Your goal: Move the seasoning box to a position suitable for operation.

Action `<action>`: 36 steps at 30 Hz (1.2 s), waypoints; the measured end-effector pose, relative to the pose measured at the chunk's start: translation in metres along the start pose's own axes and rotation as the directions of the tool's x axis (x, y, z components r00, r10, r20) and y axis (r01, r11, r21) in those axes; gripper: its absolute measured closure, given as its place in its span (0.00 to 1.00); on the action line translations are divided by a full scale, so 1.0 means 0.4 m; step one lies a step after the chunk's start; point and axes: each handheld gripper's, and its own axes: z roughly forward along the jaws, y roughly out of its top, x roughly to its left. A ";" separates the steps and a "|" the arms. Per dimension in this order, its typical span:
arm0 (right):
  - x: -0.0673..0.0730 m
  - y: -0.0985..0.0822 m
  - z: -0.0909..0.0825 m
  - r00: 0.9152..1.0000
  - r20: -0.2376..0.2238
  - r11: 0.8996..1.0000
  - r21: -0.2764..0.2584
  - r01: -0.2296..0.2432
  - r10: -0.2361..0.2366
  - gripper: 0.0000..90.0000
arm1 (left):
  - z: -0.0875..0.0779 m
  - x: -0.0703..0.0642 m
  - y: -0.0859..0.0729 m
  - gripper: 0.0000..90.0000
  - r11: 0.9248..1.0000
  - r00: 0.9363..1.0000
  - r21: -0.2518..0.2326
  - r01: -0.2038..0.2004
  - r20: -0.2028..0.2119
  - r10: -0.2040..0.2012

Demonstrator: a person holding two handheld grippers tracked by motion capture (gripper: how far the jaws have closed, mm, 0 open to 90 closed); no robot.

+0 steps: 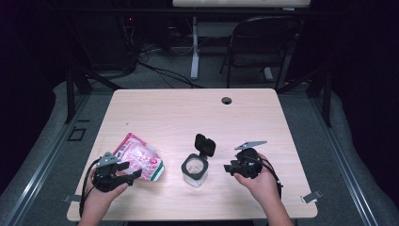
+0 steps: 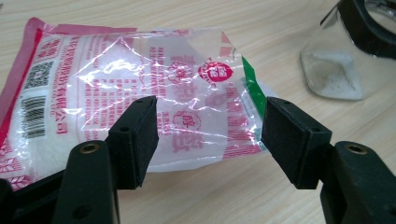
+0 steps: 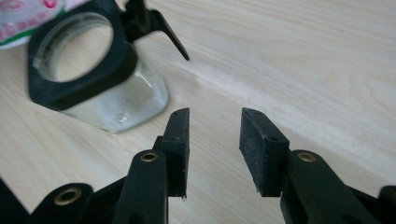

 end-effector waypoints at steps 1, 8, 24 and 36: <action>-0.007 -0.016 0.011 1.000 0.018 1.000 0.013 -0.002 0.001 0.69 | 0.004 -0.002 -0.001 0.40 1.000 1.000 0.005 -0.008 0.005 0.008; -0.024 -0.040 0.017 0.996 0.071 0.998 -0.033 0.060 -0.058 0.58 | -0.011 -0.007 -0.023 0.52 0.998 0.998 0.010 -0.067 0.024 0.066; -0.070 -0.061 0.016 0.984 0.177 0.997 -0.081 0.014 0.001 0.40 | 0.001 0.021 -0.080 0.48 0.989 0.989 0.085 -0.121 -0.079 0.127; -0.076 -0.062 0.026 0.980 0.198 0.996 -0.088 -0.004 0.021 0.35 | 0.042 0.004 -0.048 0.36 0.982 0.980 0.029 -0.188 -0.067 0.189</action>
